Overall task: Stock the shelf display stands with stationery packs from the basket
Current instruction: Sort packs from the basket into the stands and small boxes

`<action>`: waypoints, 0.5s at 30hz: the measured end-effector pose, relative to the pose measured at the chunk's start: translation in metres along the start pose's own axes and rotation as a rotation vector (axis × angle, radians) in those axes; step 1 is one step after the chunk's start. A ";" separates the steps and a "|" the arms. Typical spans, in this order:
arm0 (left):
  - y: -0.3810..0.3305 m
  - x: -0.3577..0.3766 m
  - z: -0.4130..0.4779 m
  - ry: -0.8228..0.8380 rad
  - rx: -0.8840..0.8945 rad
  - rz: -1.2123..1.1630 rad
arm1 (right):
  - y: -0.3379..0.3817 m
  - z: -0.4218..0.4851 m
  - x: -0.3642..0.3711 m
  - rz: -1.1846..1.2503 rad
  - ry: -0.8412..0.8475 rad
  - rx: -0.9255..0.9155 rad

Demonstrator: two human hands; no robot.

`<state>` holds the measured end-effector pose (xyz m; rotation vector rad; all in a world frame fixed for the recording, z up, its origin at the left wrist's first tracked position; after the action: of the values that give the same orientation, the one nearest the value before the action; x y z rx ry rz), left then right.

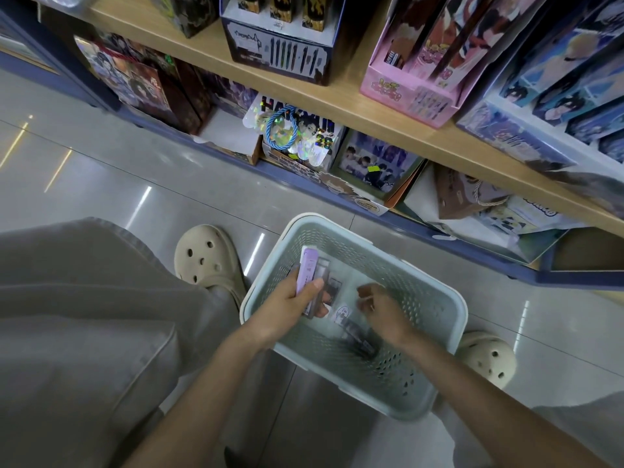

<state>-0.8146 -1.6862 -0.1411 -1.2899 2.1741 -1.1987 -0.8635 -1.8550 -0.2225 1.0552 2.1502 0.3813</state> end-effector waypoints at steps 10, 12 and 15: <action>-0.003 -0.013 0.004 -0.076 0.014 0.001 | -0.054 0.006 0.058 -0.458 0.366 0.072; -0.003 -0.013 0.004 -0.078 0.009 0.013 | -0.055 0.004 0.064 -0.472 0.377 0.066; -0.003 -0.014 0.004 -0.082 0.006 0.001 | -0.056 -0.001 0.071 -0.448 0.375 0.072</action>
<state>-0.8030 -1.6770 -0.1424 -1.3117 2.1121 -1.1307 -0.9265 -1.8342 -0.2841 0.5360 2.6684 0.3064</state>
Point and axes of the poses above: each hand's wrist, its own z-axis towards the middle knuckle, its own x-axis out of the palm, y = z × x, the point moved 8 cm from there along z, towards the middle knuckle, and after that the axes turned 4 degrees about y, right-handed, at the moved point
